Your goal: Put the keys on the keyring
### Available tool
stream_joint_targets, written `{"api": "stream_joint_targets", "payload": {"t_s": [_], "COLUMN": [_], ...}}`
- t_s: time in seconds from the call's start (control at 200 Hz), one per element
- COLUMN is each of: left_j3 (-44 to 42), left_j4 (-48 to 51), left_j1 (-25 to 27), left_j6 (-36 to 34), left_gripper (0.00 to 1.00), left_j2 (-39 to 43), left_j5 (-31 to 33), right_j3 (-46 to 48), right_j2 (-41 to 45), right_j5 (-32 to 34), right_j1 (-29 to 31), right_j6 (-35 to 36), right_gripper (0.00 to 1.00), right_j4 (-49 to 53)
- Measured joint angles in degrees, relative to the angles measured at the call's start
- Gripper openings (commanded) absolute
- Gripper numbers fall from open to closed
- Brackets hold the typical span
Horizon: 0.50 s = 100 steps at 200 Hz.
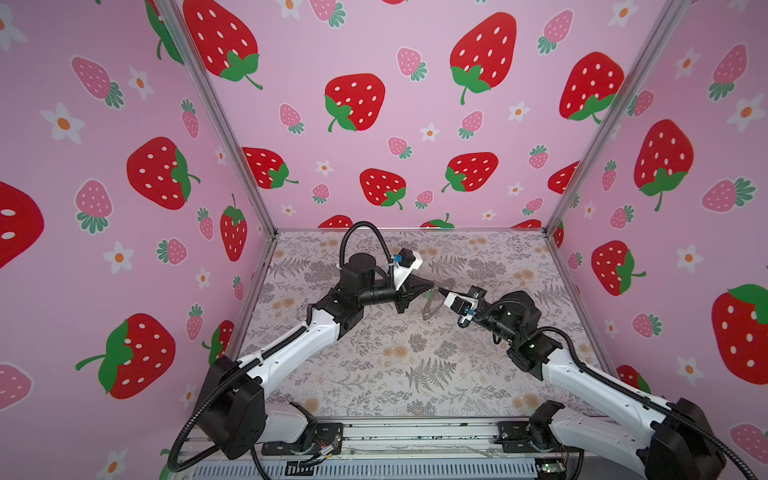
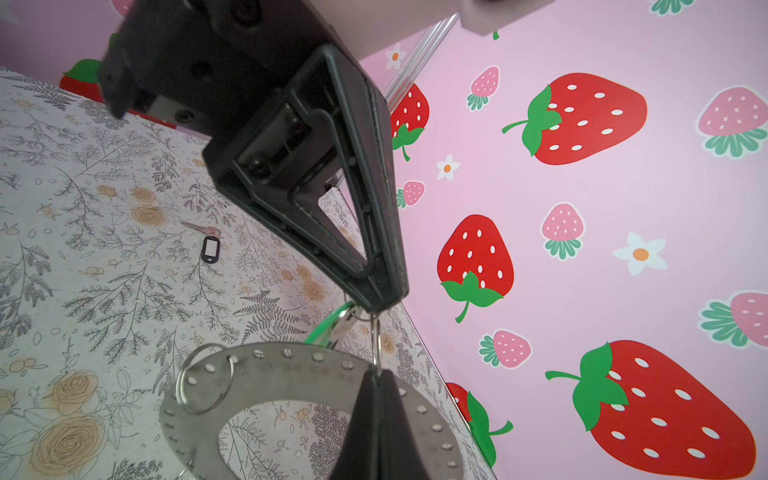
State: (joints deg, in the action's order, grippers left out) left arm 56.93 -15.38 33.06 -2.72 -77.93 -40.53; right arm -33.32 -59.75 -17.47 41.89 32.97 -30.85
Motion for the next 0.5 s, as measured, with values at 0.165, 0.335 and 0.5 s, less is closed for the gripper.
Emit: {"api": "stream_joint_targets", "payload": {"t_s": [0.165, 0.335, 0.5], "left_j3": [0.7, 1.0, 1.2], "left_j4": [1.6, 2.5, 3.0], "left_j1": [-0.3, -0.7, -1.2], "left_j6": [0.0, 0.3, 0.9], "left_gripper": [0.0, 0.0, 0.02], "left_j2": [0.0, 0.0, 0.0], "left_j5": [-0.6, -1.4, -3.2], "right_j3": [0.0, 0.0, 0.0], "right_j2": [0.0, 0.0, 0.0], "right_j5": [-1.2, -2.2, -3.3], "right_j1": [0.0, 0.0, -0.2], "right_j6": [-0.3, -0.9, -1.9], "right_gripper": [0.0, 0.0, 0.0], "right_j4": [0.0, 0.0, -0.1]}}
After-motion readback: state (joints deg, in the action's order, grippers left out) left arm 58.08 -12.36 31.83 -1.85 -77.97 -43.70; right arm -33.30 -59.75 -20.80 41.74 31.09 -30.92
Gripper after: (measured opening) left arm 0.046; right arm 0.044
